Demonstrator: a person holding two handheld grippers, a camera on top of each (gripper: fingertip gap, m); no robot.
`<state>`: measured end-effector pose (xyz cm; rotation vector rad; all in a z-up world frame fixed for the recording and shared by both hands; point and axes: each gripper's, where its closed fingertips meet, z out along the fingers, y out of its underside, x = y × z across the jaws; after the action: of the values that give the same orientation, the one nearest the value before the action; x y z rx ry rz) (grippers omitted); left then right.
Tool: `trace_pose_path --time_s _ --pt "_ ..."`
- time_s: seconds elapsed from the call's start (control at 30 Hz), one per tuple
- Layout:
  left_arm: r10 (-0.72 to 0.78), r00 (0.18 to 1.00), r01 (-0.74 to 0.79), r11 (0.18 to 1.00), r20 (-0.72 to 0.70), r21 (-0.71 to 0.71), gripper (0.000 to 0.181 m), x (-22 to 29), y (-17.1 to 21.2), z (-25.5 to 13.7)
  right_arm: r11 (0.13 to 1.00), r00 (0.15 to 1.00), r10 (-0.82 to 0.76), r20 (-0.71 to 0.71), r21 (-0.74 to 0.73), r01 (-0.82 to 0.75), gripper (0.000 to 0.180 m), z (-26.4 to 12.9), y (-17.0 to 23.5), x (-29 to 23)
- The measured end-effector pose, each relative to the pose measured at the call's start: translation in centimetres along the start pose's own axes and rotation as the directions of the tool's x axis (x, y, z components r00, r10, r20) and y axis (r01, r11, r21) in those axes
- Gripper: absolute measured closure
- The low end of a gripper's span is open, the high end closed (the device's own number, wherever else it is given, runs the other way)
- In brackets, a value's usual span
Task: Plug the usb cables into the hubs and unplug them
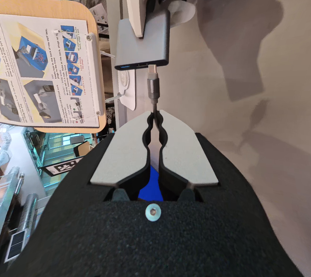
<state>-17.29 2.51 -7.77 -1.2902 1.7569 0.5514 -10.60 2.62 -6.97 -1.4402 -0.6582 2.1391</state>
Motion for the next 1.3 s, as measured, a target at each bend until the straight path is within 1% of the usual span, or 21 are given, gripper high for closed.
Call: trace_pose_path --time_s 0.13,0.2,0.47,0.8,0.9,1.03,1.13,1.17,1.3 --pt "0.044 0.999 -0.042 0.997 0.029 -0.064 0.177 0.2 0.6 0.7 1.000 1.000 -0.003 -0.006 0.001 0.003 0.168 0.1 0.0 0.1" --pt "0.039 0.999 -0.037 0.998 0.023 -0.057 0.177 0.4 0.3 0.9 1.000 1.000 -0.003 -0.013 0.004 0.003 0.167 0.1 -0.1 0.2" --pt "0.076 0.996 -0.070 0.992 0.046 -0.108 0.177 0.5 0.5 1.4 1.000 0.999 -0.013 -0.049 0.017 0.014 0.168 0.0 -0.3 0.5" --pt "0.067 0.997 -0.061 0.990 0.042 -0.130 0.177 0.8 1.1 1.9 1.000 0.978 0.000 -0.211 0.018 0.004 0.167 -0.4 -0.3 2.6" --pt "0.043 0.998 -0.037 0.992 0.052 -0.119 0.177 0.8 1.0 2.1 0.999 0.977 0.023 -0.211 0.032 -0.017 0.167 -0.6 -0.4 2.8" --pt "-0.060 0.998 0.060 0.997 0.002 -0.048 0.176 1.7 0.9 2.9 0.999 0.976 0.035 -0.216 0.043 -0.026 0.167 -0.8 -0.6 2.9" --pt "-0.154 0.987 0.157 0.985 -0.047 0.069 0.176 2.7 0.2 3.4 0.998 0.964 0.054 -0.262 0.023 -0.050 0.168 -0.8 -0.2 3.7" --pt "-0.188 0.979 0.195 0.977 -0.084 0.089 0.177 3.2 0.2 3.6 0.998 0.956 0.059 -0.287 0.011 -0.058 0.168 -0.8 0.0 4.0" --pt "-0.294 0.928 0.318 0.945 -0.228 0.080 0.177 5.4 1.5 4.8 0.997 0.905 0.057 -0.421 -0.026 -0.075 0.167 -1.8 0.4 5.3"
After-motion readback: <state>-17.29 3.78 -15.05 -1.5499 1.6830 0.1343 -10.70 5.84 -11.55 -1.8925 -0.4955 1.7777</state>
